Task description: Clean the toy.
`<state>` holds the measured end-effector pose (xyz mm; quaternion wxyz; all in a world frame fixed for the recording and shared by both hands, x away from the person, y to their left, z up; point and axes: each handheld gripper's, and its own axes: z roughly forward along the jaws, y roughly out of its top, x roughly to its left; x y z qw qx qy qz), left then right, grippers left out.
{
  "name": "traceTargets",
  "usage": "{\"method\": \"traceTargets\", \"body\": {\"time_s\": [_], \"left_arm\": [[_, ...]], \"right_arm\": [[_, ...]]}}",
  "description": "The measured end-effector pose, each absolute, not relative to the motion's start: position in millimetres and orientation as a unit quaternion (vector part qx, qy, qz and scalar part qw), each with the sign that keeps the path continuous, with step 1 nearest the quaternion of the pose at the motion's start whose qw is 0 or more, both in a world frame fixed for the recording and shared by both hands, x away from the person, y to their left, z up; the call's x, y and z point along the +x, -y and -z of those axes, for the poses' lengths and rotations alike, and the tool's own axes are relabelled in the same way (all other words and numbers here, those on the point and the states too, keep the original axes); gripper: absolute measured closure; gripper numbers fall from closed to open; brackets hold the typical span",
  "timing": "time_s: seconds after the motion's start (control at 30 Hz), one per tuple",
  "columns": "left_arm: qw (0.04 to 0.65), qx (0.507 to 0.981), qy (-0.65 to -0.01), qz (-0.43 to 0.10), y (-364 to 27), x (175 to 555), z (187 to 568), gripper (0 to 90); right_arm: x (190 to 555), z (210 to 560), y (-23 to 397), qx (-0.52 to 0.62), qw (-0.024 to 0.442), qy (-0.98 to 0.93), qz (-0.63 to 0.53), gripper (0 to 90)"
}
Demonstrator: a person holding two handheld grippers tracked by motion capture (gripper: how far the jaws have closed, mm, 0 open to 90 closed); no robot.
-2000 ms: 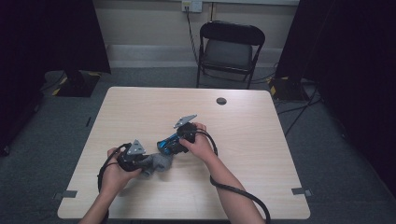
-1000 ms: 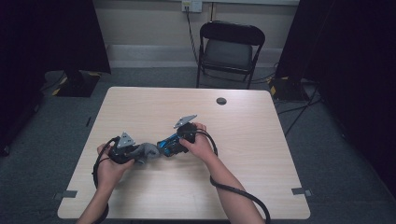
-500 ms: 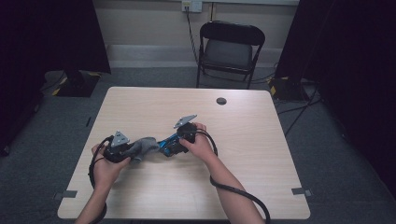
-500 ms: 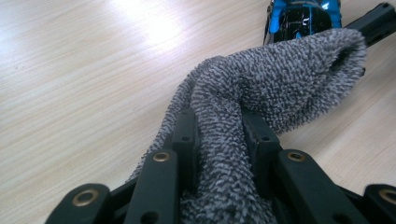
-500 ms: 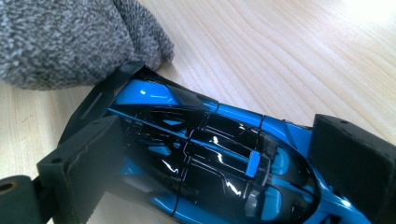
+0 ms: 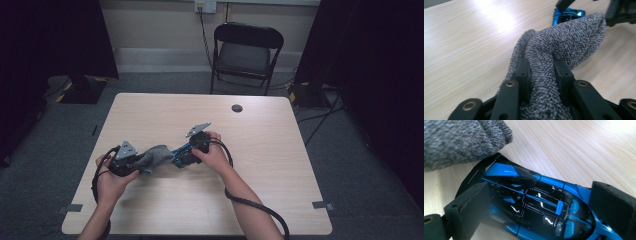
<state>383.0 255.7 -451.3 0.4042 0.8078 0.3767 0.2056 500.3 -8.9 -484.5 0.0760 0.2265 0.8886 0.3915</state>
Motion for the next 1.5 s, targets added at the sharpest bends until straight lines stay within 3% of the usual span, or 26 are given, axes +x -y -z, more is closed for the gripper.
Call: {"method": "traceTargets", "body": {"time_s": [0.43,1.5], "left_arm": [[0.420,0.827,-0.334,-0.169,-234,365,443,69.9],[0.357,0.886,-0.288,-0.063,-197,355,474,69.4]], "right_arm": [[501,484,8,0.226,0.076,-0.890,-0.389,2.8],[501,483,8,0.226,0.074,-0.892,-0.384,2.8]]}}
